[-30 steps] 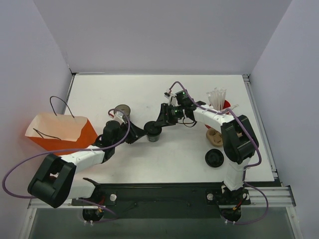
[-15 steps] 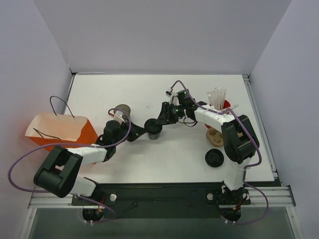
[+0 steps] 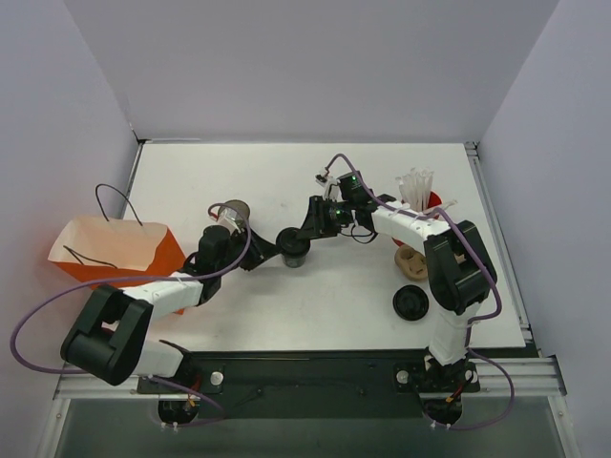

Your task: Pack the takeout coffee

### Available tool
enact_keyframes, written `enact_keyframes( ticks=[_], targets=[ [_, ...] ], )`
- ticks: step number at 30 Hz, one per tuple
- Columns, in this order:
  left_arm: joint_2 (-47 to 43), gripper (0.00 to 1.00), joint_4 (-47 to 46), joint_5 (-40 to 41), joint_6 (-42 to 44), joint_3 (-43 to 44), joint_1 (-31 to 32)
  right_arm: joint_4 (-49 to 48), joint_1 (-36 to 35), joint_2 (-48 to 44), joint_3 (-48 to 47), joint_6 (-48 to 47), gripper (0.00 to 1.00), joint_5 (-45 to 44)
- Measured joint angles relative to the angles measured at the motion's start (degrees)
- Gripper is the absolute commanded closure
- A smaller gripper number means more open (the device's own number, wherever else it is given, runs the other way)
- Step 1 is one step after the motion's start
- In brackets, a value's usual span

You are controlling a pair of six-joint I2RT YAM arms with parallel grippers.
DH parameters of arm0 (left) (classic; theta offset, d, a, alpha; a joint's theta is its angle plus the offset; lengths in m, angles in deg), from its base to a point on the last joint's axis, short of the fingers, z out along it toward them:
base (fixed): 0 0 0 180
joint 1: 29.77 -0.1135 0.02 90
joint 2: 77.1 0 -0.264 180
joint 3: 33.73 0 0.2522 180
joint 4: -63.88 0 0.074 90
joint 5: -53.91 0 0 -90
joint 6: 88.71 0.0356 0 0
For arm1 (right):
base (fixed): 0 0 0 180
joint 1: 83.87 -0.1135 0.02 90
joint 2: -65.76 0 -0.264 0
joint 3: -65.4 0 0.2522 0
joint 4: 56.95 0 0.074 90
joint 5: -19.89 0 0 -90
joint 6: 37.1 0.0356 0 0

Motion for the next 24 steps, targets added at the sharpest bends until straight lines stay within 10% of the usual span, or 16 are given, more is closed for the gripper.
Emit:
enact_keyframes(
  ticks=[17,24],
  targets=[
    [5.14,0.61,2.21,-11.23,8.09,5.42,-4.52,0.98,-0.04,-0.13,-0.37,-0.15,0.75,-1.01],
    [5.99,0.80,4.20,-11.23,9.73,7.48,-4.57,1.25,0.17,-0.13,-0.57,-0.48,0.75,-1.03]
  ],
)
